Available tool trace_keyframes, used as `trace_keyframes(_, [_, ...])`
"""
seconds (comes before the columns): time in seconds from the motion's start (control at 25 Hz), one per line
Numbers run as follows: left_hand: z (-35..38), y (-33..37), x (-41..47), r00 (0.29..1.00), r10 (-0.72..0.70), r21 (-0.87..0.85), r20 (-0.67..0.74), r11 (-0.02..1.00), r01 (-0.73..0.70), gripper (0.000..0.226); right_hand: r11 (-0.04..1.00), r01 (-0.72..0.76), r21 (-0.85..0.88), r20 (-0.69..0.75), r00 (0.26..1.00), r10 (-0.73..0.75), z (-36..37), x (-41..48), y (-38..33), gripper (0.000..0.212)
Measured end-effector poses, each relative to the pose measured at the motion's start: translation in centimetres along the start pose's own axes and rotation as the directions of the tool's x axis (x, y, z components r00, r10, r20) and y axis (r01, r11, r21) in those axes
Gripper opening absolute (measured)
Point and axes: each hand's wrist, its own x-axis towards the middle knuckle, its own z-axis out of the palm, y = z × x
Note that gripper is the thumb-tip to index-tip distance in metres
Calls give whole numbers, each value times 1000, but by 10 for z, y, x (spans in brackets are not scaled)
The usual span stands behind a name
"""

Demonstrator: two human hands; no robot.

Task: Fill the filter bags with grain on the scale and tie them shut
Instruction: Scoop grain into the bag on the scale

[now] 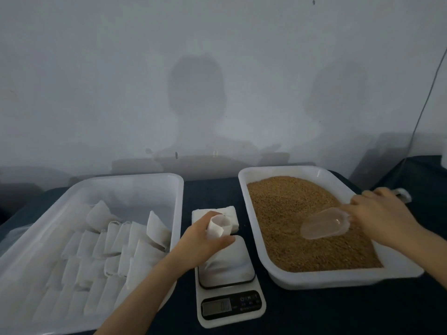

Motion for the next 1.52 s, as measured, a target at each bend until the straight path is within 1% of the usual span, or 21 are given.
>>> trace_keyframes(0.2, [0,-2,1,999,-44,28,-9,999,45,57,991,17,131,-35,999,-13,9,9,-52,38])
trace_keyframes(0.28, [-1,-2,1,999,-36,56,5,998,36,54,976,-4,217,-19,1000,8,17,16,-68,41])
trace_keyframes(0.36, [-1,-1,1,999,-31,77,21,997,29,50,939,-44,342,19,999,39,23,18,-73,34])
trace_keyframes(0.44, [-1,-1,1,999,-32,77,33,997,29,49,854,-86,513,76,996,54,31,18,-68,25])
trace_keyframes(0.56, [-3,0,2,998,-32,26,46,999,31,44,654,-180,735,218,976,23,37,13,-60,32])
trace_keyframes(0.6, [-5,1,3,998,-31,-7,47,999,32,41,592,-194,782,232,973,12,39,11,-57,31])
trace_keyframes(0.68, [-6,2,4,998,-40,-61,47,997,43,39,513,-211,832,244,970,5,39,8,-52,28])
trace_keyframes(0.8, [-5,1,5,996,-54,-47,66,997,57,41,450,-218,866,244,970,0,35,1,-45,28])
trace_keyframes(1.04, [-2,0,5,991,-70,58,111,996,64,59,480,-222,849,244,970,17,26,-7,-40,32])
trace_keyframes(1.16, [-2,1,5,990,-71,61,118,996,64,59,477,-214,852,241,970,5,20,-11,-40,33])
trace_keyframes(1.32, [0,1,4,994,-54,98,97,994,44,55,459,-209,864,216,976,39,2,-15,-41,33])
trace_keyframes(1.4, [1,1,3,994,-50,107,96,993,40,53,449,-160,879,173,985,13,-15,-14,-42,34])
trace_keyframes(1.52, [3,-2,3,993,-47,113,105,993,35,55,466,-32,884,93,990,-108,-51,-7,-49,35])
